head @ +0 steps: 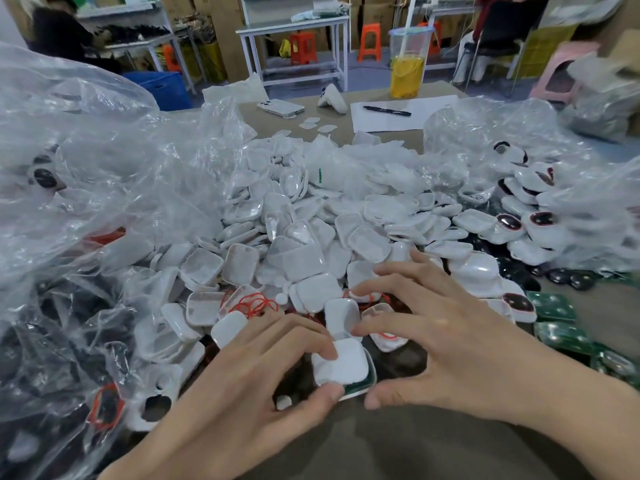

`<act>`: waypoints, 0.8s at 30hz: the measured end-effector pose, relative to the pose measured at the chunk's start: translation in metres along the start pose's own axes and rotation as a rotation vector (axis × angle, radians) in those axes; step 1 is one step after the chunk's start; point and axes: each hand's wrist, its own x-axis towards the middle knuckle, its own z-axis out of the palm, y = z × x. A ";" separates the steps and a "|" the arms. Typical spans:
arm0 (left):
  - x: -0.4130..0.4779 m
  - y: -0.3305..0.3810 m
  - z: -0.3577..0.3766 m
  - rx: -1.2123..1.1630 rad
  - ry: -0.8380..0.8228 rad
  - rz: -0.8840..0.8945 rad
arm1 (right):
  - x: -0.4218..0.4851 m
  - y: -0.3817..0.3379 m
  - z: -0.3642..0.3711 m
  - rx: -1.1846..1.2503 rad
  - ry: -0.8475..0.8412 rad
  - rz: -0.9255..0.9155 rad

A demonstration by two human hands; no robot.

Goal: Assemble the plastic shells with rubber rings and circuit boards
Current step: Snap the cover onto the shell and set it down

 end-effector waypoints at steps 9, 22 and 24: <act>0.000 0.001 0.000 0.036 -0.040 0.026 | 0.001 -0.001 0.002 0.053 -0.053 0.008; -0.001 -0.001 0.005 0.081 -0.055 0.059 | 0.001 0.001 0.007 0.044 -0.035 -0.019; -0.001 -0.001 0.005 0.080 -0.055 0.059 | 0.001 0.001 0.007 0.037 -0.030 -0.022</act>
